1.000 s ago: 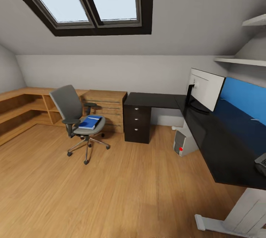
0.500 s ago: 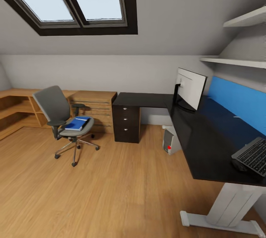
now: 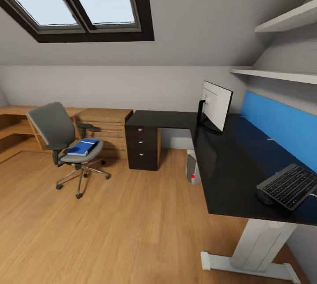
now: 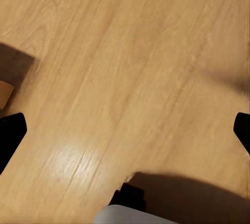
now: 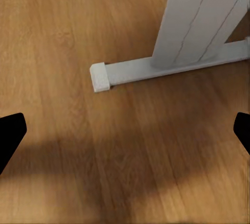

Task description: In the bedroom, organize the workspace by keeping the computer under the desk, ensuring the monitor is on the desk, placing the keyboard on the desk next to the monitor, placing the mouse on the desk next to the keyboard, moving the folder from the swivel chair onto the desk next to the mouse, stacking the notebook on top of the folder with the pen on top of the notebook, and positioning the swivel chair next to the desk.

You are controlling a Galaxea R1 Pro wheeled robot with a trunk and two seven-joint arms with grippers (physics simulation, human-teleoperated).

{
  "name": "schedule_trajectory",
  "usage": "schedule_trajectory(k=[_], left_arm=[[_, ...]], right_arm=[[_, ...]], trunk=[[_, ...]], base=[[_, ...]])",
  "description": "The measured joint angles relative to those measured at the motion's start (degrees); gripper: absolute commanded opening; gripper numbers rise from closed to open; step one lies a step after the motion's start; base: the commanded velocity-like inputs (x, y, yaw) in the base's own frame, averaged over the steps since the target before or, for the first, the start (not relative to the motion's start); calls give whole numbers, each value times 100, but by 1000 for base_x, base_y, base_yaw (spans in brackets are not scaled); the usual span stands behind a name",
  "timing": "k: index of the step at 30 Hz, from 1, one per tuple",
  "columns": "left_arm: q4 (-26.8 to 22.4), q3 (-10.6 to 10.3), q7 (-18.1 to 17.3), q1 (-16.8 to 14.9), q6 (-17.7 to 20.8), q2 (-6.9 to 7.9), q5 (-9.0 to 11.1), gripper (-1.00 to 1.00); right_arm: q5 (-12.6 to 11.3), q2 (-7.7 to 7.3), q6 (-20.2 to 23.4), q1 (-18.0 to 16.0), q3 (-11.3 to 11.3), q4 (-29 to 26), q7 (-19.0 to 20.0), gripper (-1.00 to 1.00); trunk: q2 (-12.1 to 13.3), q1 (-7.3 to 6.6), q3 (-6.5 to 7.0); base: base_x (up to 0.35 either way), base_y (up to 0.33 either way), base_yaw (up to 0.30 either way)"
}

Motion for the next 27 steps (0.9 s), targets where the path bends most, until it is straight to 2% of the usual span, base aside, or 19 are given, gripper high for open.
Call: schedule_trajectory(k=[15, 21, 27], left_arm=[[-7, -6, 1, 0, -2, -31, -20, 100], [-11, 0, 3, 0, -2, -65, -24, 100], [-11, -3, 4, 0, -2, -80, -24, 100]], right_arm=[[5, 15, 2, 0, 9, -1, -4, 100], [8, 16, 1, 0, 20, -1, 2, 100], [19, 15, -2, 0, 36, -1, 4, 100]], trunk=[[0, 0, 0], [0, 0, 0], [239, -131, 107]], base=[[0, -281, 0], [0, -76, 0], [0, -10, 0]])
